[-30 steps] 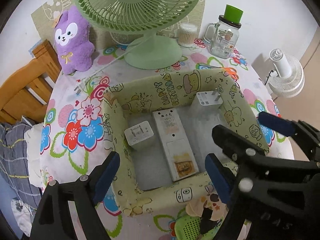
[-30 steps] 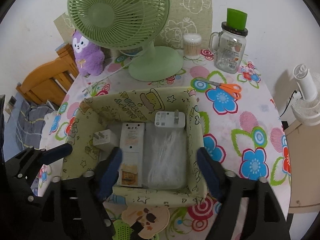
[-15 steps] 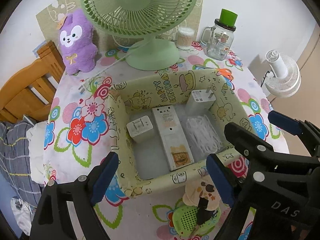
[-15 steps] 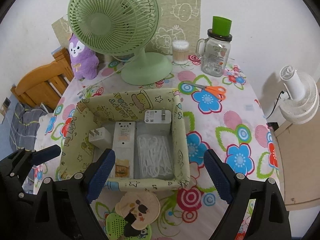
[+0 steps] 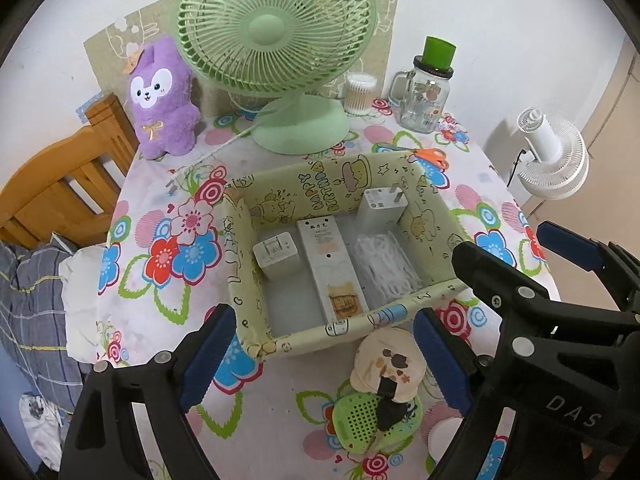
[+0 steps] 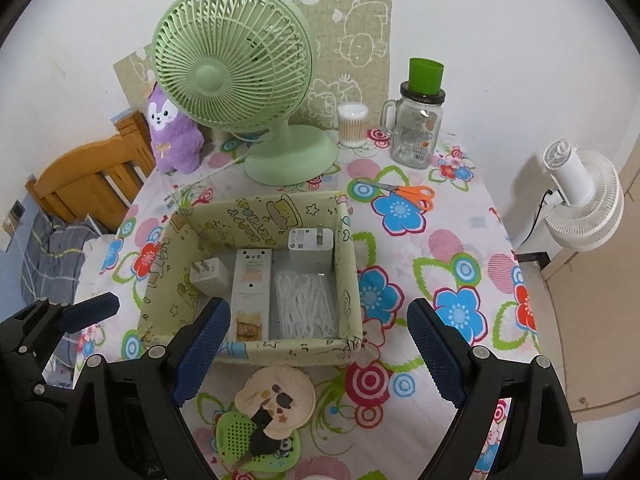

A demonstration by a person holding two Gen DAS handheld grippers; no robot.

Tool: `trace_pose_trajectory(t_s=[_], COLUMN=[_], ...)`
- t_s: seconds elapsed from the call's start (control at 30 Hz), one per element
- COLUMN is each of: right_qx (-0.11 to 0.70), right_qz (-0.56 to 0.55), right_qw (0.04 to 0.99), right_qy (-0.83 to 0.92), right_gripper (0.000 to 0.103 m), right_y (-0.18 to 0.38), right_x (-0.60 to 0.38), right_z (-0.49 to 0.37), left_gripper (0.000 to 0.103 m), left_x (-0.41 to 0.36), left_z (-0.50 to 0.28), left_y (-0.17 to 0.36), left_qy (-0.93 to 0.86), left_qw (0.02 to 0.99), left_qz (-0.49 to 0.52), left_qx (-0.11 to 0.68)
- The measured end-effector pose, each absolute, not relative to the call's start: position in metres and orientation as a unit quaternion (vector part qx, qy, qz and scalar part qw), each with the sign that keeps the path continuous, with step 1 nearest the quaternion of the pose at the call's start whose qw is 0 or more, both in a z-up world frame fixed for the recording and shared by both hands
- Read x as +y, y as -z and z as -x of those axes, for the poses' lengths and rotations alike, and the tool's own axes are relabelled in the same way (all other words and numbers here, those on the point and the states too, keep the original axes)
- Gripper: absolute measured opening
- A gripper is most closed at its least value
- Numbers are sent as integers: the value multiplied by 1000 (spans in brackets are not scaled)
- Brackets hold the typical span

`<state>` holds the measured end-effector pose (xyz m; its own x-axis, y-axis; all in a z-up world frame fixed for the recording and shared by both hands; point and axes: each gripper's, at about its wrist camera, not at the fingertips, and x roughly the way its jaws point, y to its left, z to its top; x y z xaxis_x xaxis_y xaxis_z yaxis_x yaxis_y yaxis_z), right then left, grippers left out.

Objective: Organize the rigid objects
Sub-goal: 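Withdraw both tools from the box toward the green case and white puck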

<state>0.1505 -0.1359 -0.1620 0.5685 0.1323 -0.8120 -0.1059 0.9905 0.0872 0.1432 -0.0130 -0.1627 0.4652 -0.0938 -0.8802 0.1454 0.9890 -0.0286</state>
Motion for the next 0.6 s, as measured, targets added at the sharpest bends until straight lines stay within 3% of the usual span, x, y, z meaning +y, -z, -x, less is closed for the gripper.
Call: trace_pose_trajectory(t_s=[0.6], right_qx=[437], right_qz=[-13], right_qw=[897], right_qy=[-61], right_gripper=[92], right_y=[140], right_x=[-145], right_z=[-107], left_gripper=[94], left_x=[-18], left_z=[-104], left_y=[142], left_qy=[75], left_qw=[869], left_qz=[-28], left_qx=[489])
